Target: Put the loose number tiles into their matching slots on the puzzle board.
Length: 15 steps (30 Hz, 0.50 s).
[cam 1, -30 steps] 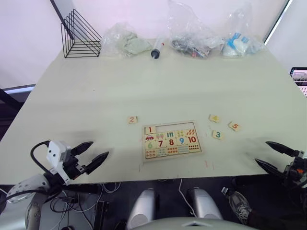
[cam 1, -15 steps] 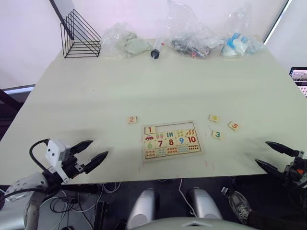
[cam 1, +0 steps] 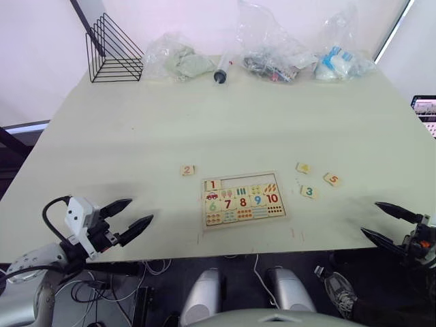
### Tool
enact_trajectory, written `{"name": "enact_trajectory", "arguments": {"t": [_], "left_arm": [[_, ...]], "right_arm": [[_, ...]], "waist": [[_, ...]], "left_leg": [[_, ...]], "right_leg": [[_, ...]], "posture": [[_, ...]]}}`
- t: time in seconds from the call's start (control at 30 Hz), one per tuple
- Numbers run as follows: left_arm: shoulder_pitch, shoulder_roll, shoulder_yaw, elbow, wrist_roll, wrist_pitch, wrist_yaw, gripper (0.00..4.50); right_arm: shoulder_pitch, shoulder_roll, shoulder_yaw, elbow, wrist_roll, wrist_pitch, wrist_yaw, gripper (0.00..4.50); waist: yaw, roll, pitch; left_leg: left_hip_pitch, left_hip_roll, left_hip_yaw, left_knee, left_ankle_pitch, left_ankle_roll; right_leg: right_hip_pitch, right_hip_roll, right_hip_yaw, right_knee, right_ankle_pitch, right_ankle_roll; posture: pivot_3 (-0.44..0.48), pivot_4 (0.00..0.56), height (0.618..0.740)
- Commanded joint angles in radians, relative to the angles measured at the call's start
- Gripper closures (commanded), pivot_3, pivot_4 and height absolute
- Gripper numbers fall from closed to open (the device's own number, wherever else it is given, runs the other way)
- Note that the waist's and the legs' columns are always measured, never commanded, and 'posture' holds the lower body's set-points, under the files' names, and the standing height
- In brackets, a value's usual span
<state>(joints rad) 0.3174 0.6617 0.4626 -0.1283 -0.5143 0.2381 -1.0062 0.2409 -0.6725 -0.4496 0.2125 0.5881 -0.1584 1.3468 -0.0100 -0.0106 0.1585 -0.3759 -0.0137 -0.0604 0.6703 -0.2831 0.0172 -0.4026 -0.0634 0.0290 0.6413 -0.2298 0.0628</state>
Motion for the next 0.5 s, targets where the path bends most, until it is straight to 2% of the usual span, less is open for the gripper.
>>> {"name": "enact_trajectory", "arguments": {"t": [0.03,0.33,0.5], "left_arm": [[-0.002,0.016,0.013,-0.003,-0.004,-0.019,-0.008,0.09],[-0.032,0.040,0.003,0.023,0.001,-0.023,-0.030,0.09],[-0.099,0.095,-0.038,0.073,0.016,-0.026,-0.091,0.09]], "right_arm": [[-0.006,0.002,-0.014,-0.016,0.015,-0.014,0.010,0.00],[-0.002,0.020,-0.008,-0.025,0.012,-0.023,0.015,0.00],[-0.003,0.025,-0.001,-0.046,0.017,-0.029,0.032,0.00]], "waist": [[0.000,0.000,0.000],[0.000,0.000,0.000],[0.001,0.000,0.000]], "left_leg": [[0.000,0.000,0.000,0.000,0.000,0.000],[0.000,0.000,0.000,0.000,0.000,0.000],[0.000,0.000,0.000,0.000,0.000,0.000]], "right_leg": [[0.000,0.000,0.000,0.000,0.000,0.000],[0.000,0.000,0.000,0.000,0.000,0.000],[0.000,0.000,0.000,0.000,0.000,0.000]], "posture": [[0.000,0.150,0.740],[0.000,0.150,0.740],[0.000,0.150,0.740]]}}
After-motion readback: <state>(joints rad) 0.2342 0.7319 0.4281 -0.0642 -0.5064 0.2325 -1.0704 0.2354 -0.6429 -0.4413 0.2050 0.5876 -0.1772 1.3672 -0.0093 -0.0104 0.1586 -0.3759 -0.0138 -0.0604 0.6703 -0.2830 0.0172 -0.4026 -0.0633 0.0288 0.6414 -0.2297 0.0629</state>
